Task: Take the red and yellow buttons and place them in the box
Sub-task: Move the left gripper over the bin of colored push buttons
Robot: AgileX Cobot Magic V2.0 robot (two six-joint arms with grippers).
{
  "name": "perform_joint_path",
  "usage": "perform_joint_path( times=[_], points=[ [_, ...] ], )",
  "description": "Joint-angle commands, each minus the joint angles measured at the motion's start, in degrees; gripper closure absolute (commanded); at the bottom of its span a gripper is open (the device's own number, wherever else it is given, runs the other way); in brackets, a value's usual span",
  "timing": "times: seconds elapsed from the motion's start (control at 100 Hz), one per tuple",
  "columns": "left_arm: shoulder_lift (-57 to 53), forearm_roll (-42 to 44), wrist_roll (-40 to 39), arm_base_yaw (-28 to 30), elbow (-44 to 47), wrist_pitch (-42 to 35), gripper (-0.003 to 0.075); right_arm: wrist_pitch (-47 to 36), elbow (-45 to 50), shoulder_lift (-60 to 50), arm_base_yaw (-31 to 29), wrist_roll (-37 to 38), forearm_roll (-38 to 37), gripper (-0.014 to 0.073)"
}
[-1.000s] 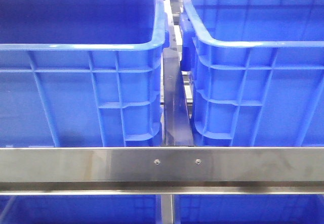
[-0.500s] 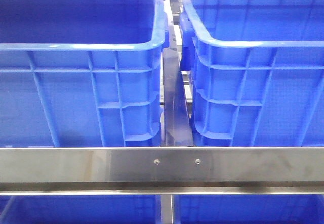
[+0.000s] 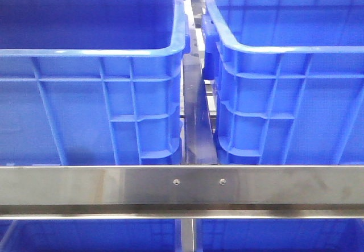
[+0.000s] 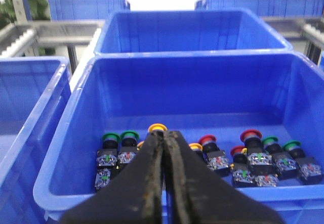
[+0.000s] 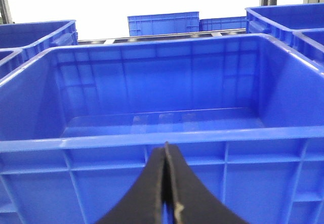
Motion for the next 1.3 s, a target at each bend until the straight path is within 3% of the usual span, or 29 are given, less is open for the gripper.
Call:
perform_joint_path(
  times=[0.0,0.3,0.78,0.87,1.07,1.14,1.29],
  points=[
    [5.9,-0.5,0.1,0.0,-6.8,0.2,0.0739,-4.6,-1.2,-1.4,-0.1,0.0,-0.2,0.0662],
    [23.4,-0.6,0.1,0.0,-18.7,12.0,0.0739,-4.6,-1.2,-1.4,-0.1,0.0,-0.2,0.0662],
    [30.8,-0.6,0.9,0.0,-19.6,11.7,0.0725,-4.6,-1.2,-1.4,-0.1,0.0,-0.2,0.0662],
    [30.8,-0.6,1.5,0.0,-19.6,11.7,0.0634,-4.6,-1.2,-1.4,-0.1,0.0,-0.2,0.0662],
    [30.8,-1.1,1.5,0.0,-19.6,11.1,0.0280,-4.6,-1.2,-1.4,-0.1,0.0,-0.2,0.0662],
    [30.8,-2.3,1.5,0.0,-19.6,10.9,0.0245,-4.6,-1.2,-1.4,-0.1,0.0,-0.2,0.0662],
    [31.4,-3.4,1.5,0.0,-19.8,10.8,0.0246,-4.6,-1.2,-1.4,-0.1,0.0,-0.2,0.0662]
  ],
)
